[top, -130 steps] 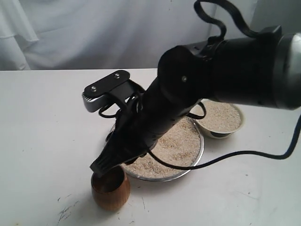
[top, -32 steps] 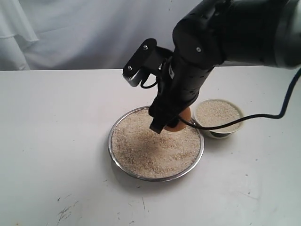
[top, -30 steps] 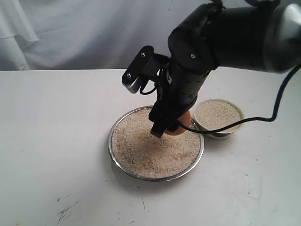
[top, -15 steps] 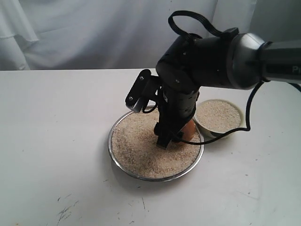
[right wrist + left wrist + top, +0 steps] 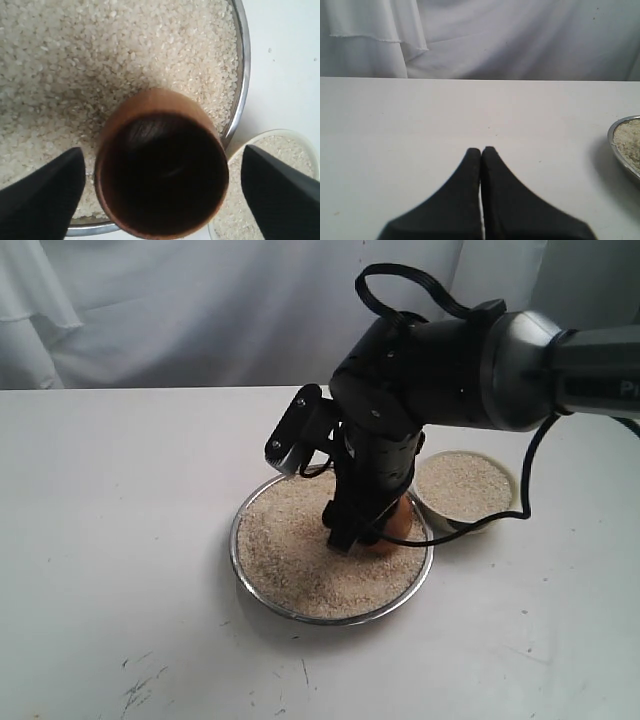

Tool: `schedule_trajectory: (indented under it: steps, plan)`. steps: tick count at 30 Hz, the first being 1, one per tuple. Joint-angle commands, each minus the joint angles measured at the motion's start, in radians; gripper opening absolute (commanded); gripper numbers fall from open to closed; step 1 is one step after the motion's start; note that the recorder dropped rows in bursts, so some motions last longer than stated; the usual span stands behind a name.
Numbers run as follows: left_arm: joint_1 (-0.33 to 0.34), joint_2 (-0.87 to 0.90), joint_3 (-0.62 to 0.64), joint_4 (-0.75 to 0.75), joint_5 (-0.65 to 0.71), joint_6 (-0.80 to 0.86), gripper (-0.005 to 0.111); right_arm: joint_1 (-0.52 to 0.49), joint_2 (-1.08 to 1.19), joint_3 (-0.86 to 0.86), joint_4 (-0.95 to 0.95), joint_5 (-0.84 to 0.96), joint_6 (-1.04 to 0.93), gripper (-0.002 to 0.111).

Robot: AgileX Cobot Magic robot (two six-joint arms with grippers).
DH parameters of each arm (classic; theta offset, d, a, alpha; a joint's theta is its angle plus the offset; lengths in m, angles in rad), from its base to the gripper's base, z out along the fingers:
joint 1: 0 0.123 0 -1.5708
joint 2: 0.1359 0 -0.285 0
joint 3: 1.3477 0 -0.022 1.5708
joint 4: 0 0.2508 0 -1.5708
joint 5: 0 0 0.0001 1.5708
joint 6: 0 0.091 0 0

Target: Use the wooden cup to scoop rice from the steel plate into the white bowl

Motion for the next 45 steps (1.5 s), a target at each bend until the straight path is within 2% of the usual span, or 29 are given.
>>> schedule_trajectory:
  steps: [1, 11, 13, 15, 16, 17, 18, 20, 23, 25, 27, 33, 41, 45]
  plan:
    - [-0.002, -0.005, 0.005, -0.001, -0.006, -0.003, 0.0, 0.0, -0.007, -0.004, -0.036, -0.007, 0.071, 0.085]
    - [-0.002, -0.005, 0.005, -0.001, -0.006, -0.003, 0.0, 0.0, -0.09, -0.004, -0.088, 0.031, 0.174, 0.086]
    - [-0.002, -0.005, 0.005, -0.001, -0.006, -0.003, 0.0, 0.0, -0.129, -0.004, -0.075, 0.074, 0.234, 0.08]
    - [-0.002, -0.005, 0.005, -0.001, -0.006, -0.003, 0.0, 0.0, -0.143, -0.004, -0.051, 0.126, 0.286, 0.054]
    - [-0.002, -0.005, 0.005, -0.001, -0.006, -0.003, 0.0, -0.004, -0.143, -0.004, -0.06, 0.151, 0.288, 0.031]
    - [-0.002, -0.005, 0.005, -0.001, -0.006, -0.003, 0.0, -0.009, -0.143, -0.002, -0.062, 0.152, 0.283, 0.018]
    - [-0.002, -0.005, 0.005, -0.001, -0.006, -0.003, 0.0, -0.022, -0.143, -0.002, -0.058, 0.15, 0.24, 0.0]
    - [-0.002, -0.005, 0.005, -0.001, -0.006, -0.003, 0.0, -0.065, -0.143, -0.002, -0.05, 0.14, 0.231, 0.0]
    - [-0.002, -0.005, 0.005, -0.001, -0.006, -0.003, 0.0, -0.148, -0.174, 0.014, 0.085, 0.044, 0.174, 0.0]
    - [-0.002, -0.005, 0.005, -0.001, -0.006, -0.003, 0.0, -0.194, -0.261, 0.102, 0.172, -0.097, 0.135, 0.0]
    - [-0.002, -0.005, 0.005, -0.001, -0.006, -0.003, 0.0, -0.227, -0.32, 0.185, 0.176, -0.187, 0.135, 0.0]
    - [-0.002, -0.005, 0.005, -0.001, -0.006, -0.003, 0.0, -0.331, -0.414, 0.4, 0.215, -0.373, 0.09, 0.0]
    - [-0.002, -0.005, 0.005, -0.001, -0.006, -0.003, 0.0, -0.349, -0.387, 0.488, 0.553, -0.456, -0.263, 0.0]
    - [-0.002, -0.005, 0.005, -0.001, -0.006, -0.003, 0.0, -0.349, -0.356, 0.48, 0.631, -0.486, -0.379, 0.0]
